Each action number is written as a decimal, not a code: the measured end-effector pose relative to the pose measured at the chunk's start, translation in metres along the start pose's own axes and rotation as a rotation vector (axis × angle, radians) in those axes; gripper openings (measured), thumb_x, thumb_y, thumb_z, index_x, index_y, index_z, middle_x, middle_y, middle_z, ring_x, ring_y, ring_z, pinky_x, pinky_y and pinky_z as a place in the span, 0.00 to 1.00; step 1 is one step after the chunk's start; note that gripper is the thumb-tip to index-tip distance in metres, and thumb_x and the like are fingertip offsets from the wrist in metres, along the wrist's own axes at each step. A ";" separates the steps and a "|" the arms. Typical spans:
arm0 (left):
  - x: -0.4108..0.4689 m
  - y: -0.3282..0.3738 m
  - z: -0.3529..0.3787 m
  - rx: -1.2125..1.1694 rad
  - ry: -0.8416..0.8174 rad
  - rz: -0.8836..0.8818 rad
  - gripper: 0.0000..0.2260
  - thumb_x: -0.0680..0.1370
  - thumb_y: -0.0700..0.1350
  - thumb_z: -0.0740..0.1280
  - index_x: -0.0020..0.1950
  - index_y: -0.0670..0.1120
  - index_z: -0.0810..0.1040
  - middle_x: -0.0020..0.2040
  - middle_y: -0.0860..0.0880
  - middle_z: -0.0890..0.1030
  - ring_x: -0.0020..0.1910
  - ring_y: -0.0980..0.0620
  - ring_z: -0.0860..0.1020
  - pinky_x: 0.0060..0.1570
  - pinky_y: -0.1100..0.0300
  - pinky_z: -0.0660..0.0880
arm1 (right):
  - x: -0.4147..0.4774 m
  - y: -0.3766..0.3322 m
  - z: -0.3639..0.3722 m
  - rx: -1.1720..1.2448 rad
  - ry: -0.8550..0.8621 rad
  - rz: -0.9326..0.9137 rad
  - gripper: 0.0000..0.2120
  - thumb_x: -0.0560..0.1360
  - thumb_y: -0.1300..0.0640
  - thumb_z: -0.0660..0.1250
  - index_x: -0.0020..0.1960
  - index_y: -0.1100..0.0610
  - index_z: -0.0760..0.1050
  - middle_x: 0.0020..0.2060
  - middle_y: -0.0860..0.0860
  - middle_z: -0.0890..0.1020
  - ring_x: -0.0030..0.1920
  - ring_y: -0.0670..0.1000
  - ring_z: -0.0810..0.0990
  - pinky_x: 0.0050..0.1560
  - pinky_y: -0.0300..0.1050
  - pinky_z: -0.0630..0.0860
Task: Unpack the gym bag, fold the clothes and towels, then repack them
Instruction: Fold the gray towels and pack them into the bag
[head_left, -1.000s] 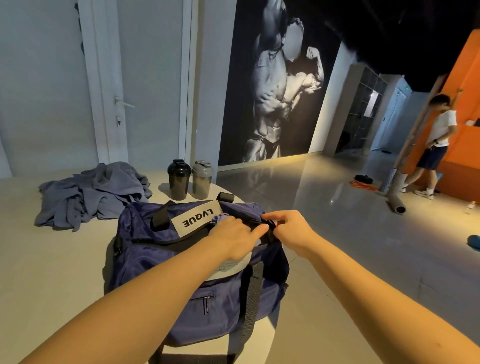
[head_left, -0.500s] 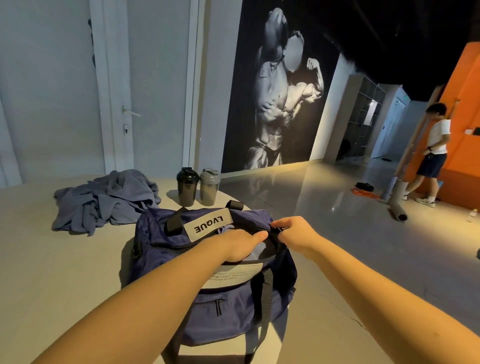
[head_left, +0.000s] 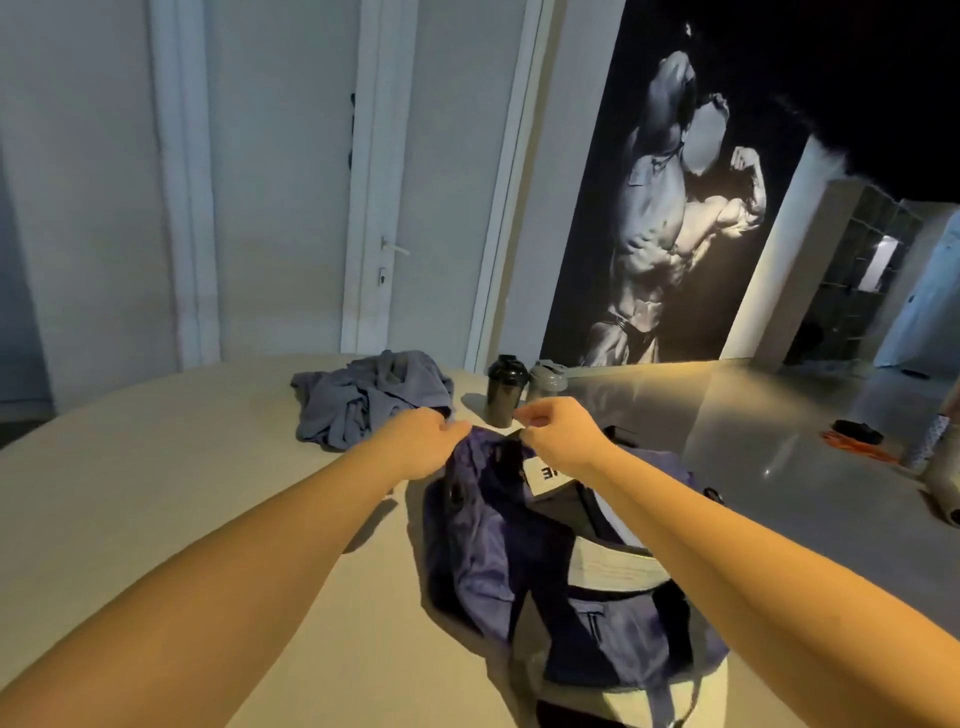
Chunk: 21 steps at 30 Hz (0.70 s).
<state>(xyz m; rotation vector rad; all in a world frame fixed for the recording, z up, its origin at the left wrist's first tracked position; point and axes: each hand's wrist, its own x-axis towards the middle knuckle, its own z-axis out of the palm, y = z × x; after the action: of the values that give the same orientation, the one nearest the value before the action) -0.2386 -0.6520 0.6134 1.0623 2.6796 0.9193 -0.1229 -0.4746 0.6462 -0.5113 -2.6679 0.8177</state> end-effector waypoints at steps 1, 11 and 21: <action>-0.001 -0.019 -0.006 -0.004 -0.004 -0.038 0.22 0.86 0.57 0.55 0.35 0.47 0.66 0.33 0.47 0.67 0.33 0.49 0.67 0.36 0.55 0.62 | 0.011 -0.013 0.018 0.000 -0.017 -0.018 0.18 0.77 0.65 0.64 0.66 0.57 0.79 0.60 0.53 0.82 0.59 0.54 0.80 0.54 0.45 0.77; 0.062 -0.202 -0.023 0.087 0.098 -0.280 0.15 0.80 0.50 0.64 0.35 0.47 0.72 0.34 0.47 0.74 0.38 0.44 0.76 0.37 0.55 0.69 | 0.148 -0.077 0.174 -0.338 -0.200 -0.098 0.17 0.79 0.65 0.59 0.32 0.55 0.64 0.30 0.51 0.66 0.34 0.52 0.66 0.33 0.43 0.61; 0.149 -0.242 -0.006 0.011 0.295 -0.200 0.18 0.80 0.58 0.64 0.64 0.47 0.75 0.59 0.47 0.78 0.52 0.44 0.78 0.47 0.52 0.75 | 0.250 -0.064 0.217 -0.335 0.040 0.189 0.33 0.78 0.63 0.66 0.79 0.57 0.56 0.74 0.59 0.65 0.67 0.63 0.73 0.52 0.55 0.76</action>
<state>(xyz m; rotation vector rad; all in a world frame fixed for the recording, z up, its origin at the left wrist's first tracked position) -0.4937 -0.6953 0.4948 0.6885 2.9597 1.0968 -0.4440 -0.5228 0.5569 -0.8606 -2.7608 0.3988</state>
